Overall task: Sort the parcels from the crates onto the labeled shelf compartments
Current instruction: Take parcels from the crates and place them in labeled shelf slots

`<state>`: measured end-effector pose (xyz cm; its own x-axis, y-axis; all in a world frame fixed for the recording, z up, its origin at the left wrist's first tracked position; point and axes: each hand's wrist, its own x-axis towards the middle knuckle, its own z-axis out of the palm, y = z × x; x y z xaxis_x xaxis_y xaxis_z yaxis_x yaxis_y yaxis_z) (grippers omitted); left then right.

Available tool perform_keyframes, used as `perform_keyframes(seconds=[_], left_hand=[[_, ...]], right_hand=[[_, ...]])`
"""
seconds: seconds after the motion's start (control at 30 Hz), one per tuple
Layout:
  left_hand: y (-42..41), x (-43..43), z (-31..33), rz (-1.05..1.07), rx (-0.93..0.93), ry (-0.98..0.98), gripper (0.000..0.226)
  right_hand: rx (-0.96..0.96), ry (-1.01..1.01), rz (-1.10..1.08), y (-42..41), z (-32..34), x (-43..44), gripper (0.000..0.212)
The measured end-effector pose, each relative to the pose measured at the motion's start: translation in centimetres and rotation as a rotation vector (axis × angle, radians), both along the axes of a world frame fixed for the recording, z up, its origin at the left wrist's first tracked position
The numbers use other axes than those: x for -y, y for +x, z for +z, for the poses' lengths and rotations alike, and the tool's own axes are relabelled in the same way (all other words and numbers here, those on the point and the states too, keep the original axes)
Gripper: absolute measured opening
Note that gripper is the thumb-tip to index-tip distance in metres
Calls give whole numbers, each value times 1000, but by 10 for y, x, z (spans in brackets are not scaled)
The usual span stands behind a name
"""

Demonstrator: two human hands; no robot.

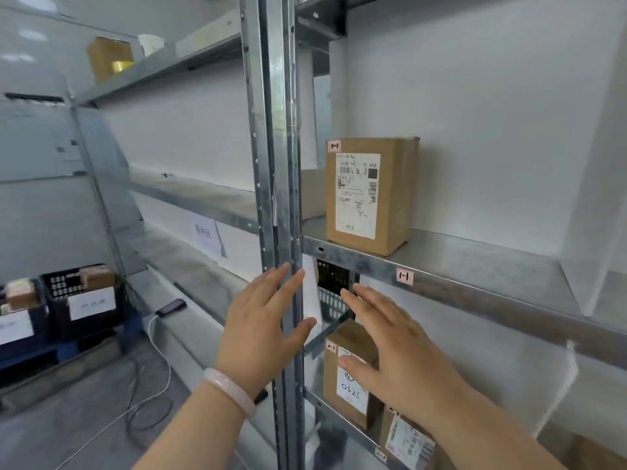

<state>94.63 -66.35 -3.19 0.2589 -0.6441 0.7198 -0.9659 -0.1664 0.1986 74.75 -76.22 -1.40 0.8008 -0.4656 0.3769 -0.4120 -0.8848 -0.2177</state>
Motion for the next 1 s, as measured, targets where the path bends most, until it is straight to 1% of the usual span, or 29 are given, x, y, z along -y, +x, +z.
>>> perform_keyframes(seconds=[0.23, 0.47, 0.63, 0.77, 0.87, 1.0], left_hand=[[-88, -95, -46, 314, -6, 95, 70], [-157, -211, -71, 615, -66, 235, 70], [-196, -300, -62, 816, -93, 243, 70], [-227, -370, -62, 957, -149, 206, 71], [-251, -421, -64, 1053, -202, 175, 73], [-286, -492, -67, 1125, -246, 192, 73]], right_hand=[[-50, 39, 307, -48, -33, -42, 85], [-109, 96, 575, -66, -56, -118, 88], [-92, 131, 768, -62, -55, -190, 87], [-130, 110, 916, -63, -60, -249, 88], [-158, 125, 980, -67, -58, -294, 86], [-166, 191, 1068, -78, -59, -366, 82]])
